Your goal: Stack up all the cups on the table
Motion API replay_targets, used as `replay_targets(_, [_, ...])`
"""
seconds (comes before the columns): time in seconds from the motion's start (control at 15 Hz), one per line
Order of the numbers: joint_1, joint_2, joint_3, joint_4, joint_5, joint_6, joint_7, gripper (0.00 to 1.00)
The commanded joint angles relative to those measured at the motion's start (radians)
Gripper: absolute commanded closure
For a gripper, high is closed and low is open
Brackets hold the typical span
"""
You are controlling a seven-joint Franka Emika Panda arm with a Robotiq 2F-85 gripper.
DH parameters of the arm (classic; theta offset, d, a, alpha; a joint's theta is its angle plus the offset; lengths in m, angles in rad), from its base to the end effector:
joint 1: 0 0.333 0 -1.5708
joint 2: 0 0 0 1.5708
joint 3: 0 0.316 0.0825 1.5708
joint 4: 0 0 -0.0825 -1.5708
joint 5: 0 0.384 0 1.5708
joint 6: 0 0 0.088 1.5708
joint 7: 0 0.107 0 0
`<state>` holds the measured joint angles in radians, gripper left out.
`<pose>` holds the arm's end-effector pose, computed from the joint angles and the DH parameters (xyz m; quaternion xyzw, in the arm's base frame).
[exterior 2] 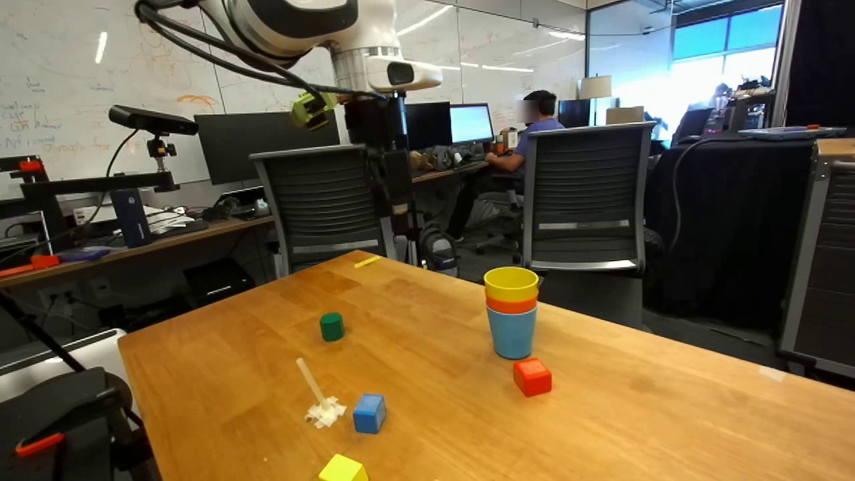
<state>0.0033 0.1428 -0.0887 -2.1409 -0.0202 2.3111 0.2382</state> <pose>0.5599 -0.0477 0.3411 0.9879 -0.1539 0.0150 0.0127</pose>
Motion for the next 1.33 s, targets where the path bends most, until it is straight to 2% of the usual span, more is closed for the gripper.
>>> replay_targets(0.0, [-0.008,-0.148,0.029,-0.183,-0.035,0.026,-0.155,0.0])
replay_targets(0.27, [-0.012,-0.25,0.038,-0.304,-0.061,0.069,-0.316,0.0])
replay_targets(0.47, [-0.01,-0.322,0.031,-0.373,-0.028,0.127,-0.409,0.0])
replay_targets(0.53, [-0.011,-0.234,0.036,-0.298,-0.039,0.083,-0.344,0.0])
replay_targets(1.27, [-0.012,-0.232,0.036,-0.308,-0.039,0.085,-0.348,0.0])
